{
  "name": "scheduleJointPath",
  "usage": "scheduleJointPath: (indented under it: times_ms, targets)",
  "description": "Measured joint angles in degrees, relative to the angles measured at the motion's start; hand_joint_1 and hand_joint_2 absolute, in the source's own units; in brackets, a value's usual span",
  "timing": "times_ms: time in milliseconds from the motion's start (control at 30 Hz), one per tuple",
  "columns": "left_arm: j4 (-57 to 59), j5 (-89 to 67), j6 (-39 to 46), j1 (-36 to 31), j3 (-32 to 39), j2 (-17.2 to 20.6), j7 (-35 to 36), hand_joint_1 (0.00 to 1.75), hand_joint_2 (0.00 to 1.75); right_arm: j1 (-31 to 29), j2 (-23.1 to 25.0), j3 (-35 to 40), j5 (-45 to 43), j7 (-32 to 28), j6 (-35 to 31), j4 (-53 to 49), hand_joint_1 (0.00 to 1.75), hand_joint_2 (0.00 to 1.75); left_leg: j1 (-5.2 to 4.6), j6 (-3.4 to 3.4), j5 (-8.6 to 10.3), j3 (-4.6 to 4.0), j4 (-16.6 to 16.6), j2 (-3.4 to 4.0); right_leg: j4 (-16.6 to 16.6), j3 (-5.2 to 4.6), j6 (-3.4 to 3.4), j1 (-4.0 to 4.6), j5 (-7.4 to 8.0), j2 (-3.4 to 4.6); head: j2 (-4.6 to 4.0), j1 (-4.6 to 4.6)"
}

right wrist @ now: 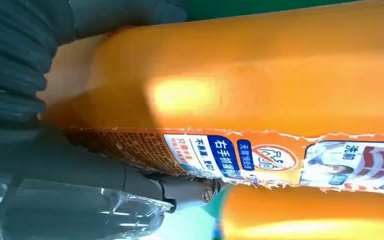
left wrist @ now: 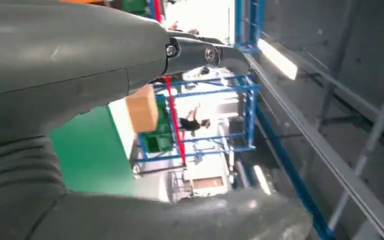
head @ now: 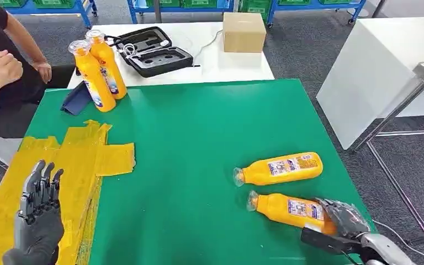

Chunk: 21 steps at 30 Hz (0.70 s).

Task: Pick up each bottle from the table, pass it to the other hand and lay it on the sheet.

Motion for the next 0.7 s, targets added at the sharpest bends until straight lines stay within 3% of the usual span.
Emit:
scheduleJointPath:
  times_ms: [167, 333, 500, 700]
  targets:
    - [-3.15, 6.37, -3.43, 3.06, 1.55, -5.19, 7.60, 0.00, 1.75, -2.88, 16.18, 1.24, 1.39, -3.51, -1.78, -6.19, 1.75, 1.75, -0.25, -0.12, 0.33, -0.59, 0.05, -0.14, 0.60, -0.98, 0.00, -0.29, -0.01, -0.16, 0.00, -0.15]
    - [-3.06, 15.66, -2.45, 4.55, -1.01, -9.11, 12.97, 0.00, 1.75, -10.73, 26.50, 4.57, -2.09, -1.41, -0.65, -9.54, 1.75, 1.75, -0.32, -0.20, 0.60, -1.10, 0.06, -0.43, 0.89, -1.55, -0.01, -0.40, -0.01, -0.51, 0.00, -0.06]
    - [-1.05, 14.98, -1.25, 4.00, -3.45, -10.51, 14.26, 0.00, 1.75, -16.43, 32.03, 8.24, -2.59, -0.67, -0.49, -8.25, 1.75, 1.75, -0.33, -0.20, 0.68, -1.18, 0.06, -0.52, 0.94, -1.58, -0.01, -0.42, -0.01, -0.64, 0.00, -0.09]
    - [0.25, 16.48, -1.92, 3.99, -4.65, -11.17, 15.72, 0.00, 1.75, -19.18, 35.04, 11.73, -2.44, -0.16, -0.69, -6.42, 1.75, 1.75, -0.37, -0.20, 0.68, -1.36, 0.06, -0.60, 0.95, -1.72, -0.01, -0.46, -0.02, -0.72, 0.00, -0.06]
